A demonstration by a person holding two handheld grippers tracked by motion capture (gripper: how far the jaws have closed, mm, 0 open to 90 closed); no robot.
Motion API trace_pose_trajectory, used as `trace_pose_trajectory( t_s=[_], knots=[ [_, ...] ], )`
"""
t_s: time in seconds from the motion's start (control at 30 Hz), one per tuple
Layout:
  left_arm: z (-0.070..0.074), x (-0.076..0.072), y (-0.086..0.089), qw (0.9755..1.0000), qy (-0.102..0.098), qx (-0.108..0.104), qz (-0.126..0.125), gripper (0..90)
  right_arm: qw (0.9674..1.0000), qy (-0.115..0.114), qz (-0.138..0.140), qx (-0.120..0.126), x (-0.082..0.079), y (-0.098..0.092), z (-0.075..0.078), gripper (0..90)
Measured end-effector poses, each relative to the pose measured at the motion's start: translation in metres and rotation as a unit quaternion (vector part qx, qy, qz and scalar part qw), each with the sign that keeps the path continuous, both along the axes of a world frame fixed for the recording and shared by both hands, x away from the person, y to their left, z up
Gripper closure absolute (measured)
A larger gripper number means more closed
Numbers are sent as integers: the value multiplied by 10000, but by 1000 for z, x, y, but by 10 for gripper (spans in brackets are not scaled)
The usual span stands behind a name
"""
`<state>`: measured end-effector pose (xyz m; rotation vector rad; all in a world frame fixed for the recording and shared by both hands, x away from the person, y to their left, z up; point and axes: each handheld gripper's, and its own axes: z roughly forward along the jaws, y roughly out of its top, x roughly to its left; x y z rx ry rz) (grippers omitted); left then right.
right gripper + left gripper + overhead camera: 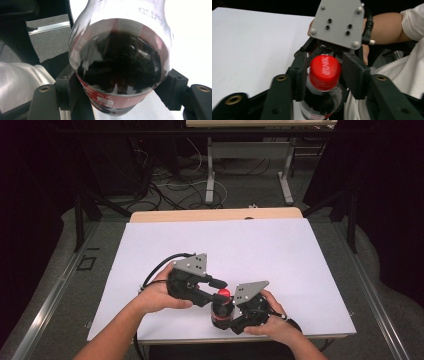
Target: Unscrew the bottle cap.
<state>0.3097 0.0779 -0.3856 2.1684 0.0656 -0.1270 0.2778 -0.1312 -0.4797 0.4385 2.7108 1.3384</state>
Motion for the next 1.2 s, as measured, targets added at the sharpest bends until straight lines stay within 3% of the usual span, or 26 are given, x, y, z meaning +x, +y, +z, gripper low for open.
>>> trace_pose_trajectory(
  t_s=[0.07, 0.17, 0.23, 0.3, 0.37, 0.4, 0.5, 0.57, 0.6, 0.7, 0.8, 0.83, 0.87, 0.9, 0.93, 0.97, 1.07, 1.1, 1.13, 1.2],
  knots=[
    [-1, -1, 0, 10000, 9, -3, -2, 606, 10000, 6, 27, -36, -1, 1, 0, 289],
    [-2, -3, -1, 9997, -78, 23, 210, 609, 10000, 19, -33, -52, 0, 1, -1, 289],
    [-2, -6, -2, 9988, -140, 48, 475, 610, 9999, 8, -111, -81, 2, 0, -1, 290],
    [-3, -11, -5, 9959, -149, 6, 893, 611, 9997, 12, -224, -81, 3, -2, -1, 290],
    [-4, -19, -9, 9897, -223, -11, 1414, 612, 9992, 41, -390, -62, 5, -3, -1, 289],
    [-4, -24, -11, 9851, -328, -15, 1688, 613, 9988, 57, -489, -63, 6, -4, -1, 290],
    [-7, -38, -21, 9660, -357, -88, 2559, 613, 9975, 84, -692, -92, 8, -6, -1, 290],
    [-6, -44, -26, 9567, -352, -16, 2889, 613, 9971, 102, -752, -97, 9, -6, -1, 290],
    [-7, -46, -29, 9532, -425, -11, 2995, 613, 9969, 110, -769, -93, 9, -6, -1, 290],
    [-7, -50, -35, 9494, -579, 42, 3086, 609, 9971, 78, -751, -126, 9, -6, -2, 290],
    [-5, -47, -33, 9546, -650, 90, 2907, 565, 9971, 71, -748, -83, 9, -8, -1, 290],
    [-3, -44, -31, 9589, -549, 123, 2781, 521, 9973, 62, -734, -80, 10, -9, -1, 290],
    [-1, -40, -28, 9653, -393, 124, 2578, 493, 9975, 71, -700, -85, 10, -10, 0, 290],
    [0, -37, -25, 9695, -328, 116, 2426, 475, 9971, 102, -755, -28, 9, -11, 1, 290],
    [2, -34, -22, 9735, -369, 89, 2255, 458, 9974, 26, -718, 0, 10, -11, 1, 290],
    [4, -31, -19, 9781, -353, 52, 2053, 456, 9975, 107, -699, -10, 9, -12, 2, 290],
    [7, -19, -11, 9924, -102, 66, 1222, 449, 9986, -42, -528, 31, 9, -11, 3, 290],
    [7, -15, -9, 9959, -54, 83, 896, 448, 9990, 29, -450, 28, 8, -11, 3, 289],
    [6, -12, -8, 9977, -15, 145, 660, 440, 9992, 27, -390, 30, 7, -10, 3, 289],
    [4, -7, -6, 9990, -88, 117, 431, 439, 9997, 19, -239, 45, 5, -8, 3, 289]
  ],
)
